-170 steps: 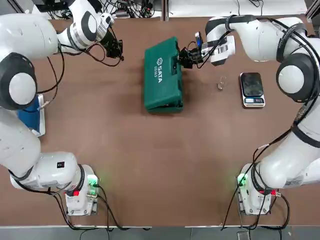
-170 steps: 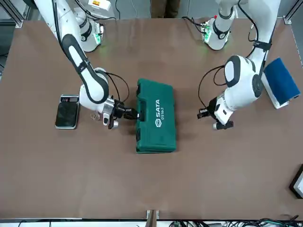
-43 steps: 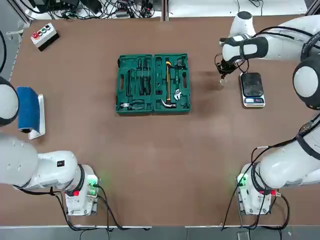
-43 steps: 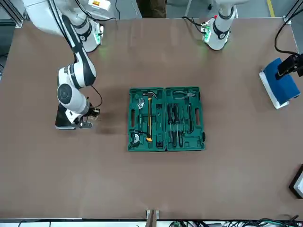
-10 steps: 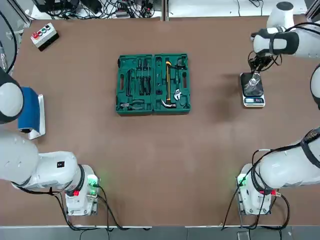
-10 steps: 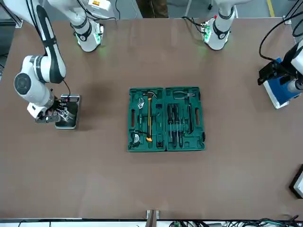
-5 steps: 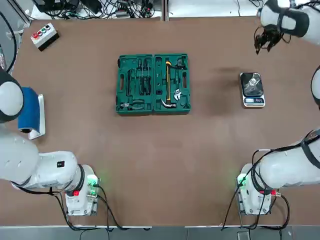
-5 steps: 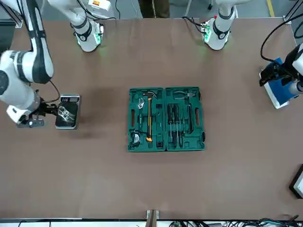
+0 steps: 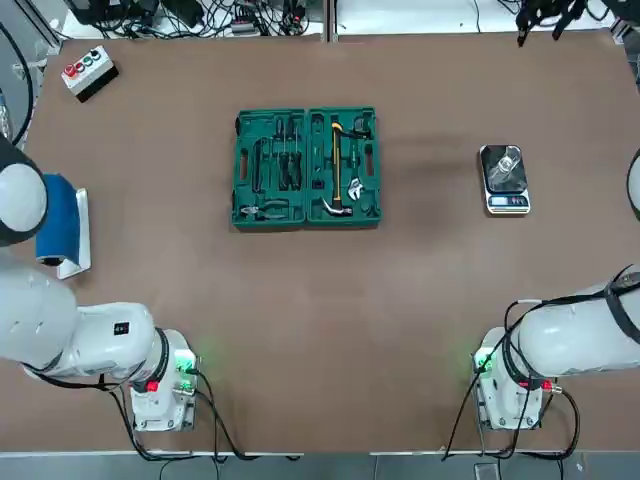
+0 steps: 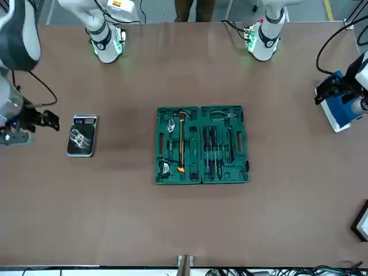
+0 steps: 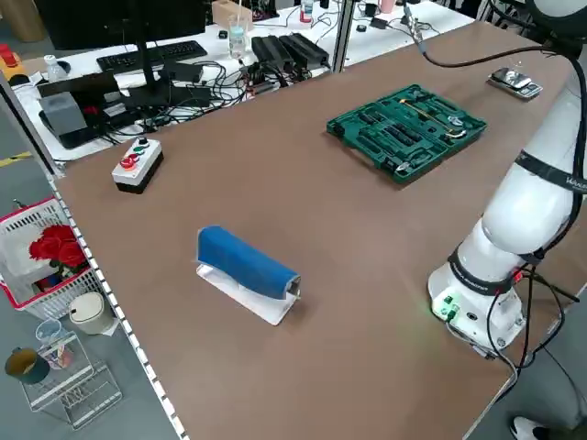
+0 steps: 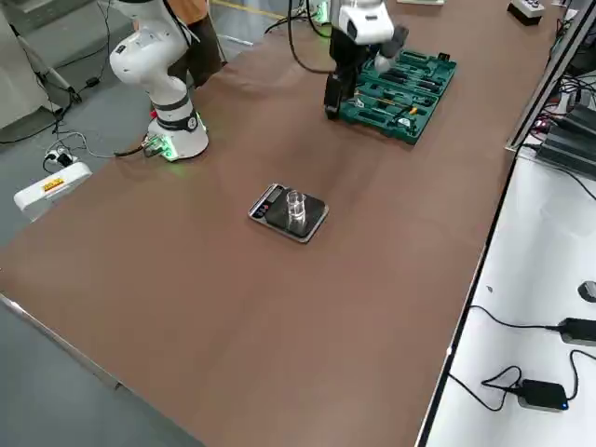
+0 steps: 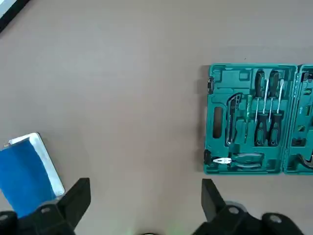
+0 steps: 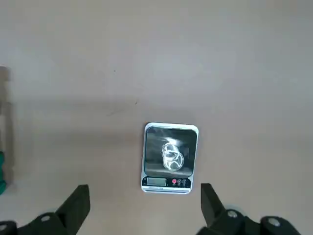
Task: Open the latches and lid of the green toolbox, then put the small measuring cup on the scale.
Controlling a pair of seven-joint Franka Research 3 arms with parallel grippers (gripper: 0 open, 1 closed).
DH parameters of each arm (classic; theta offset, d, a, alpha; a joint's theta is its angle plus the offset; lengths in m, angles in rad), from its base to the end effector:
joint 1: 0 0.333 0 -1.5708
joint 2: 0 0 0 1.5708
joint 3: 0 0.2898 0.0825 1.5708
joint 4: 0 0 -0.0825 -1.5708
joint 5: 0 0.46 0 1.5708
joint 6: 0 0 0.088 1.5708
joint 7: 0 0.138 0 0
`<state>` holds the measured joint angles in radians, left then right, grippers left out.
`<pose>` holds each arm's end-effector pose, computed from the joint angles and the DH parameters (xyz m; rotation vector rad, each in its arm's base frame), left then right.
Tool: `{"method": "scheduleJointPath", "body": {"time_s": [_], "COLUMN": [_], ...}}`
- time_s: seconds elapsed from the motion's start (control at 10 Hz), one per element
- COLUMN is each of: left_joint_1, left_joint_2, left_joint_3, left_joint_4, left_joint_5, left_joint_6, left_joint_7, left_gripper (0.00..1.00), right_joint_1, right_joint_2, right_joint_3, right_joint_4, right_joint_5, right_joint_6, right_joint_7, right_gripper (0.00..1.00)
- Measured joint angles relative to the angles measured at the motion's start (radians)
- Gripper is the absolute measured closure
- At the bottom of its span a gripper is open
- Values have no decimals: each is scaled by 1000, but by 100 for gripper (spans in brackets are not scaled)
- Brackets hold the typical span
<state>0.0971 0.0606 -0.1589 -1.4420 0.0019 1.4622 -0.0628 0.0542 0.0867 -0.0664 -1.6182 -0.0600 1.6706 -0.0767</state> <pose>0.6343 -0.0363 0.5900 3.1358 0.0020 -0.0628 0.6573 -0.0146 0.4943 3.0753 0.1102 -0.0569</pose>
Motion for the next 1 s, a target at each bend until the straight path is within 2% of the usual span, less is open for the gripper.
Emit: {"method": "scheduleJointPath", "body": {"time_s": [0.3,0.6,1.0], "left_joint_1": [1,1,2], "left_joint_2": [0,0,0], "left_joint_3": [4,4,5], "left_joint_4": [0,1,1], "left_joint_5": [0,0,0], "left_joint_6": [0,0,8], "left_joint_7": [2,2,3], "left_gripper": [0,0,0], "right_joint_1": [-21,-66,-67], "right_joint_2": [-2,-1,0], "right_joint_3": [47,92,99], "right_joint_4": [131,161,167], "right_joint_5": [1,76,80], "right_joint_6": [-104,-110,-122], "right_joint_7": [24,52,71], "right_gripper": [0,0,0]}}
